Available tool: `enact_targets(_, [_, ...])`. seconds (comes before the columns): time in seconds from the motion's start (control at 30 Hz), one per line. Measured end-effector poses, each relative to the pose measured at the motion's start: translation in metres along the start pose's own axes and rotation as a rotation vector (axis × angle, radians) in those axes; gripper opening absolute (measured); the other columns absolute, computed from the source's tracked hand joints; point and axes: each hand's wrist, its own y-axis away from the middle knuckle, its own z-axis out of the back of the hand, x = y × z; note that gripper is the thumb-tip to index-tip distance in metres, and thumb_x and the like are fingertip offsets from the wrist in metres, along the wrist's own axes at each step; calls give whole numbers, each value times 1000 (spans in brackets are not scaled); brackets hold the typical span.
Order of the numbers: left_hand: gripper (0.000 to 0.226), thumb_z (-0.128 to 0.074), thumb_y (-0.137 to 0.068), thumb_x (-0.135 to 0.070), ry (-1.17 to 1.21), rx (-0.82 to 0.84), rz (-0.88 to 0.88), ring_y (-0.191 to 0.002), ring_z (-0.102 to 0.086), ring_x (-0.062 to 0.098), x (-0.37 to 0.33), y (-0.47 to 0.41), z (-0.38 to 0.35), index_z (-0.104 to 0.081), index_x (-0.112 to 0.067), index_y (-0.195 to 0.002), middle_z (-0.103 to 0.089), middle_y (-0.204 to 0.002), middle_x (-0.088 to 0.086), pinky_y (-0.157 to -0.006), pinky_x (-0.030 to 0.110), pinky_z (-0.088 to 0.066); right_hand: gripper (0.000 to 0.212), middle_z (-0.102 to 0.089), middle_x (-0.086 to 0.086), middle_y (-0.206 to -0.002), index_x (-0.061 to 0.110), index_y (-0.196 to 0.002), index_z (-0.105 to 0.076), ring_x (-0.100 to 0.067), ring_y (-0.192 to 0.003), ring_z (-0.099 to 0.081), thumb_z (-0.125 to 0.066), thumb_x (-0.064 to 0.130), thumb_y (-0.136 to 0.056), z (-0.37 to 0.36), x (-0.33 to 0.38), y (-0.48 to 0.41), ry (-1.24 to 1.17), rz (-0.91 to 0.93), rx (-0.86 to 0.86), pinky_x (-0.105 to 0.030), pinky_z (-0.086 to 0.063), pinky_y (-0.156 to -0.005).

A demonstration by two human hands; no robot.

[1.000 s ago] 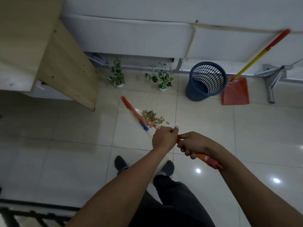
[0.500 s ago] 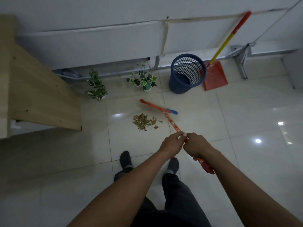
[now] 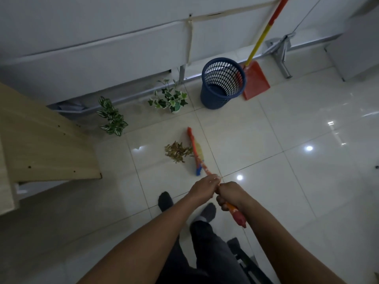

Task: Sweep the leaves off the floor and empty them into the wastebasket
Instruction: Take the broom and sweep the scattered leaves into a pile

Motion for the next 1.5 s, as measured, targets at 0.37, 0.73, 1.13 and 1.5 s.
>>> enact_targets(0.37, [30,-56,-92,-27,-72,-140,-11,-105,-66,23,15,5,18,-68,-23,-119,-70,-118,7,-96,39,-52,18,-53,-8,-56,0,-99,-66,-13,-33,-45,-51,1,-89,-13,13,36,-196,-58,37,-20,-36,-34])
enact_targets(0.73, [35,-56,-93,-34,-18,-137,-19,-105,-66,19,16,8,24,-64,-28,-127,-71,-116,2,-94,33,-50,17,-62,-10,-60,3,-91,-63,-18,-41,-59,-48,1,-84,-26,23,29,177,102,-104,-26,-49,-43])
enact_targets(1.13, [30,-58,-90,-31,42,-189,34,-99,-68,20,31,13,39,-68,-24,-117,-72,-113,3,-94,37,-53,36,-66,-13,-112,7,-121,-56,-24,-90,-62,-50,10,-86,-51,22,34,713,315,-126,-26,-47,-68])
enact_targets(1.5, [36,-54,-96,-29,16,-152,50,-109,-66,25,37,9,41,-63,-26,-130,-64,-133,3,-98,34,-49,52,-63,-12,-122,13,-141,-45,-24,-105,-62,-51,13,-89,-45,33,20,946,314,-152,-29,-52,-82])
